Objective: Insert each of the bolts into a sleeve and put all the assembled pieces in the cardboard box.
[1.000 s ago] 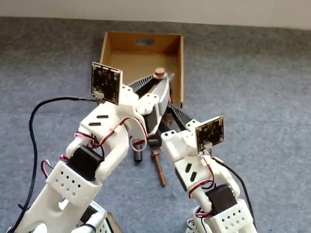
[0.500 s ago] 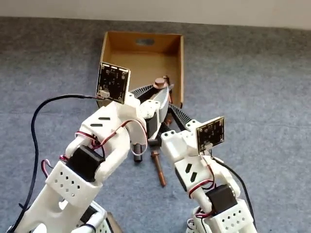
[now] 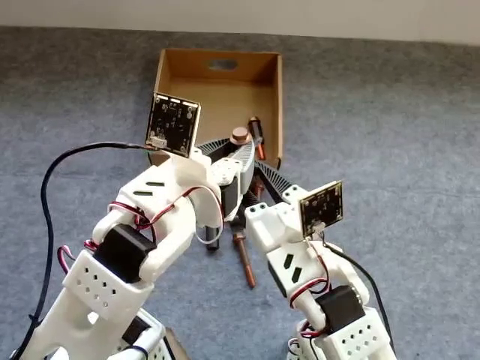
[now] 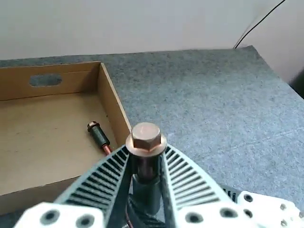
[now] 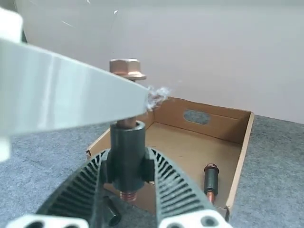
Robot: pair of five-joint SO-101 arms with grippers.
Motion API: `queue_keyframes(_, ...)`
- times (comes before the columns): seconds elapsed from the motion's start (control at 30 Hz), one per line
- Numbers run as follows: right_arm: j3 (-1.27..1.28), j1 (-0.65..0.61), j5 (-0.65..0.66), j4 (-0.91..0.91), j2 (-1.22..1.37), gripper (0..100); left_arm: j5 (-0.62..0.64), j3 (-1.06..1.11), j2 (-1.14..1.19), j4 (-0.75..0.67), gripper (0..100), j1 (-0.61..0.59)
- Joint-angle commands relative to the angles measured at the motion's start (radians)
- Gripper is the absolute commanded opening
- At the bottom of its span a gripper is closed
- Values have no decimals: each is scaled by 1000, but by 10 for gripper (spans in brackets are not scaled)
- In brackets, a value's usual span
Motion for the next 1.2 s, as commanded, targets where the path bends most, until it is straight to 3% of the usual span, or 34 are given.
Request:
queue_keyframes(0.0,-5,13,-9,-25,-12,8,-8,-41,-16,8,11,4)
queue_keyframes(0.17,-5,15,-8,-25,-12,8,-8,-18,-18,8,18,1)
queue_keyframes(0.4,-5,15,-8,-25,-12,8,-6,-16,-25,9,156,1)
queue_keyframes(0.83,-5,15,-8,-25,-12,8,-5,-21,-28,11,157,1)
queue_keyframes(0.97,-5,15,-12,-25,-12,8,-5,-48,-44,75,157,-2)
queue_keyframes(1.03,-5,15,-14,-25,-12,8,-6,-58,-84,104,146,-51)
queue_keyframes(1.17,-16,15,-14,-25,-12,8,-6,-25,-211,161,2,-255)
